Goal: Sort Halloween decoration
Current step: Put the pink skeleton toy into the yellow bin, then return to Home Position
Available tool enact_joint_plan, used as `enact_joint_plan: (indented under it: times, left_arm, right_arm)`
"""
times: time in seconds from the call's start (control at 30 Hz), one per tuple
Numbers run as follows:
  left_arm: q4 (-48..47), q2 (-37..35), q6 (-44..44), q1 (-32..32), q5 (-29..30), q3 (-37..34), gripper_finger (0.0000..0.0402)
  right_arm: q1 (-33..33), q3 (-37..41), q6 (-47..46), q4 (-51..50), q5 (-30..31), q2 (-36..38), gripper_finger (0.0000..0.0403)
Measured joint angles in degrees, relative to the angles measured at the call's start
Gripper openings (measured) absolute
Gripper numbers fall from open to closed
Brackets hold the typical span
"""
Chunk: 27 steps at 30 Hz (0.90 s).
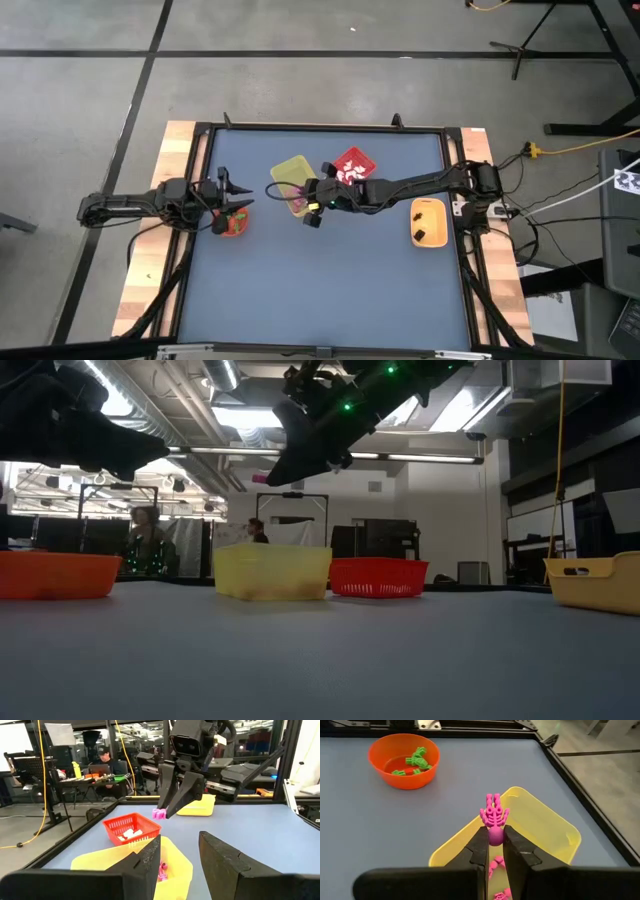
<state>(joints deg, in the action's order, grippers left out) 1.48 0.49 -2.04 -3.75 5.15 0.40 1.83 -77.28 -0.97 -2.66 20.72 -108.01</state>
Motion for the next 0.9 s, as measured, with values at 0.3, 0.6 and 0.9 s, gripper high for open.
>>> enact_joint_plan:
  times: [0.3,0.6,0.9]
  left_arm:
    - [0.00,0.02,0.02,0.00,0.02,0.02,0.0119]
    - [0.00,0.02,0.00,0.00,0.04,0.02,0.0119]
    - [-0.02,0.02,0.00,0.00,0.07,0.02,0.0119]
  right_arm:
    - [0.00,0.00,0.01,-0.17,3.27,0.00,0.0040]
    - [0.00,0.00,0.02,-0.19,6.84,0.00,0.0133]
    - [0.02,0.00,1.68,-0.33,6.73,0.24,0.0149]
